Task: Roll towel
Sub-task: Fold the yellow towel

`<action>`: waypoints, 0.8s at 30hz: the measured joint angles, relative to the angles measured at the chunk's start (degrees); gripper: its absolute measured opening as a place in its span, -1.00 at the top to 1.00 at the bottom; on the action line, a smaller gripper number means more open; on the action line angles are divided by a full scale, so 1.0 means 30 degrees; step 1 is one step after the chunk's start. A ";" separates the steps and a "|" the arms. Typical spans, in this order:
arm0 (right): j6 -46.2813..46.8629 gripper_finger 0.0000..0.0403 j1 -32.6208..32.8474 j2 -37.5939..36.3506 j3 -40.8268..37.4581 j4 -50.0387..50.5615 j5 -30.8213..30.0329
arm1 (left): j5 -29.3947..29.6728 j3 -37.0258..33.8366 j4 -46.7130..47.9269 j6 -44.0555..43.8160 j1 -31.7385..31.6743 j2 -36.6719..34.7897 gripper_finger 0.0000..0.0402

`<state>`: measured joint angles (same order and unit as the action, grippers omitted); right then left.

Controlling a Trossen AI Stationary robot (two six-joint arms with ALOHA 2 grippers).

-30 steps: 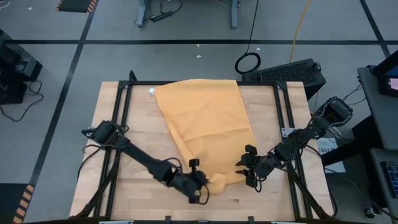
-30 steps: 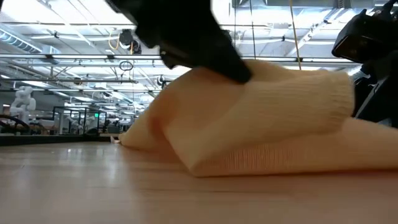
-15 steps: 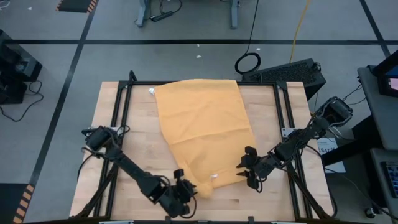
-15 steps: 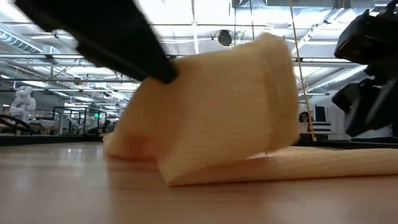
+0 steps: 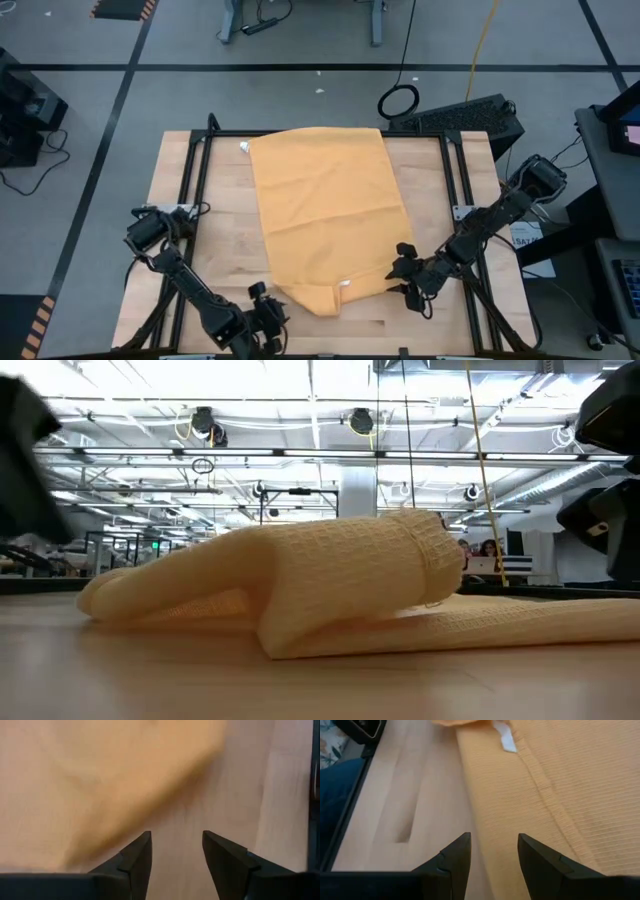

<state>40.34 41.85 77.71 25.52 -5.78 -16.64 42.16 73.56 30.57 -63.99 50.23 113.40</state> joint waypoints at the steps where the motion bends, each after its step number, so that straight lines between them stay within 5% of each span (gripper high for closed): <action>1: 0.0117 0.24 0.0066 0.0000 0.0000 0.0000 0.0000 | 0.1880 0.0000 -0.0231 -0.0069 0.0038 0.0023 0.10; 4: 0.0259 0.24 0.0114 0.0000 0.0000 0.0001 0.0007 | 0.6739 0.0007 -0.2337 0.0145 -0.0326 0.0365 0.10; 6: 0.0515 0.24 0.0108 -0.0007 0.0000 0.0029 -0.0007 | 0.7376 0.0007 -0.3585 0.1417 -0.0694 0.0726 0.10; 14: 0.2491 0.24 -0.0014 -0.0178 0.0000 0.0291 0.0612 | 0.4338 -0.0007 -0.5108 0.3582 -0.1893 0.2525 0.10; 18: 0.4219 0.24 0.0153 -0.0435 0.0000 0.0991 0.2861 | 0.4026 -0.0022 -0.5286 0.3478 -0.1671 0.2718 0.10; 24: 0.4912 0.24 0.1266 -0.0444 0.0000 0.1788 0.3161 | 0.3985 -0.0015 -0.6655 0.5121 -0.1037 0.2374 0.10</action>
<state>55.07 45.65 76.38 25.52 -0.42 -7.16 54.11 73.52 10.60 -48.63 47.12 120.53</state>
